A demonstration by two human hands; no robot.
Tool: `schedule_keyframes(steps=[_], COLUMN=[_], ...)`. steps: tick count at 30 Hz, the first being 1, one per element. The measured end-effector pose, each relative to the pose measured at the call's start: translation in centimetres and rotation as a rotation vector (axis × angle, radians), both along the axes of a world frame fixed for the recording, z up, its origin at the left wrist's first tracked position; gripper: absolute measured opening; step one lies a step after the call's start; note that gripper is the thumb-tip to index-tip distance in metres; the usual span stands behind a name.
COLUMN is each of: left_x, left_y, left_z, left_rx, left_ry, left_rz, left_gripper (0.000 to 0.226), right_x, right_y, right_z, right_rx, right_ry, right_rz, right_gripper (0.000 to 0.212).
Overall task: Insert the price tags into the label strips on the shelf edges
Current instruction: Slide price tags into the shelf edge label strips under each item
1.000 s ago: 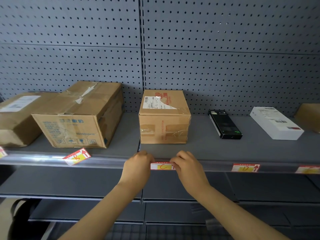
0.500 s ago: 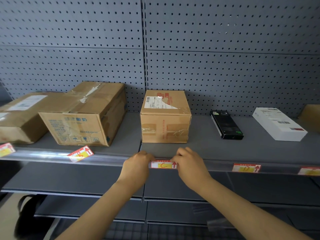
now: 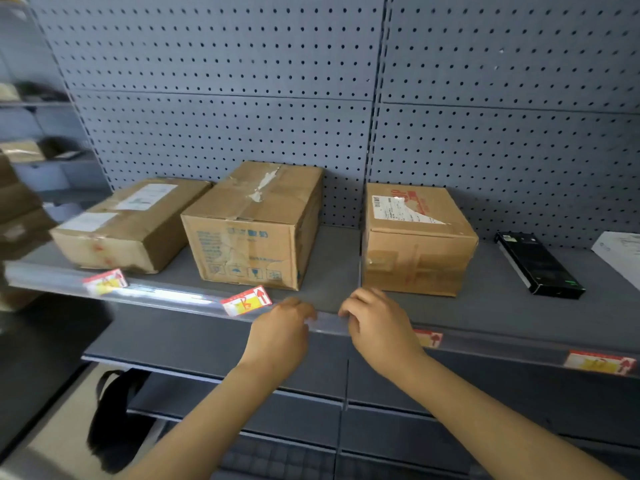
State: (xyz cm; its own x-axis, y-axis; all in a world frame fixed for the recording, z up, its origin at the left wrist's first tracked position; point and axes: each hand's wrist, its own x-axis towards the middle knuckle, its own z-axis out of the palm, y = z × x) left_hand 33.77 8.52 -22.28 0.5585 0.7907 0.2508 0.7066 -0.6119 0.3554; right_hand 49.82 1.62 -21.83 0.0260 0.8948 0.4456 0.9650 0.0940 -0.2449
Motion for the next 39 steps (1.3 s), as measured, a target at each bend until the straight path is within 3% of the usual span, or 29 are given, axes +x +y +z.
schedule_keyframes(steps=[7,12,18,31,39], left_x=[-9.4,-12.1,-12.2,-11.6,-11.5], left_y=[6.9,9.5,10.3,10.8,10.9], left_z=[0.9,0.6,0.2,0.0,0.0], left_rx=[0.063,0.033,0.021,0.043,0.096], left_ry=[0.023,0.063,0.099,0.109,0.153], left_rz=[0.126,0.079,0.046,0.027,0.033], left_gripper=[0.022,0.026,0.025,0.020,0.022], right_x=[-9.6,-12.4,-12.9,-13.5,-12.9], right_y=[6.5,9.2,9.5,9.0,9.5], right_z=[0.1,-0.3,-0.2,-2.0,-2.1], right_rx=[0.010,-0.070,-0.027,-0.109,-0.146], right_ry=[0.145,0.255,0.163,-0.011,-0.006], right_rz=[0.029,-0.049,-0.100,-0.146,-0.099], right_gripper=[0.028,0.029,0.015,0.009,0.020])
